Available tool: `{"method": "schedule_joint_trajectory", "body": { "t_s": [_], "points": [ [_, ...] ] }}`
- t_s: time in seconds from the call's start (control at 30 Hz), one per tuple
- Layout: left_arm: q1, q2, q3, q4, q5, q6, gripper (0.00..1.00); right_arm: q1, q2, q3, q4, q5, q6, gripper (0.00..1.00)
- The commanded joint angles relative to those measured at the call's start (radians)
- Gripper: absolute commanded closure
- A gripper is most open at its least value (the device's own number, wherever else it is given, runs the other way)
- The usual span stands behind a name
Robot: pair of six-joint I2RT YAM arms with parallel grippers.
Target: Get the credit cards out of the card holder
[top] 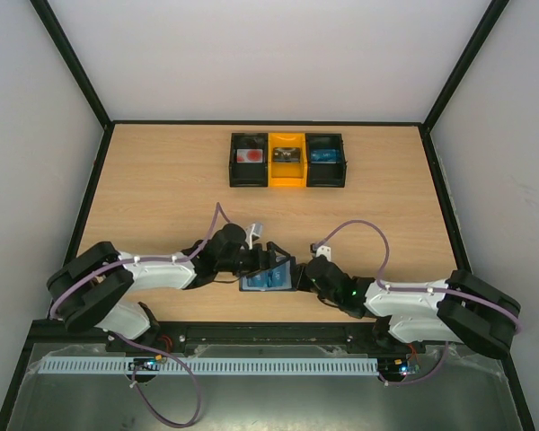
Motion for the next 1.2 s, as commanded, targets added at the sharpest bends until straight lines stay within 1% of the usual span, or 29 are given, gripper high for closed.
{"method": "schedule_joint_trajectory", "body": {
  "t_s": [0.0,0.1,0.3,0.5,0.63,0.87,1.17],
  "points": [
    [-0.007,0.028,0.029,0.040,0.009,-0.005,0.10,0.005,-0.030,-0.019,-0.033,0.054,-0.002,0.87],
    [-0.007,0.032,0.029,0.035,0.004,-0.002,0.10,0.005,-0.052,-0.019,-0.050,0.061,-0.001,0.87],
    [-0.007,0.009,0.030,-0.056,-0.053,0.039,0.12,0.005,-0.139,-0.005,-0.100,0.061,0.000,0.86],
    [-0.003,-0.024,0.011,-0.124,-0.127,0.069,0.16,0.005,-0.191,0.006,-0.066,-0.005,0.000,0.86],
    [0.006,-0.030,-0.008,-0.124,-0.141,0.069,0.19,0.005,-0.165,0.018,-0.044,-0.022,0.005,0.88],
    [0.008,-0.011,-0.009,-0.131,-0.146,0.078,0.28,0.005,-0.058,0.026,0.027,-0.069,0.018,0.90],
    [0.007,0.003,-0.013,-0.148,-0.159,0.090,0.36,0.005,0.009,0.009,0.030,-0.066,0.022,0.91]
  ]
}}
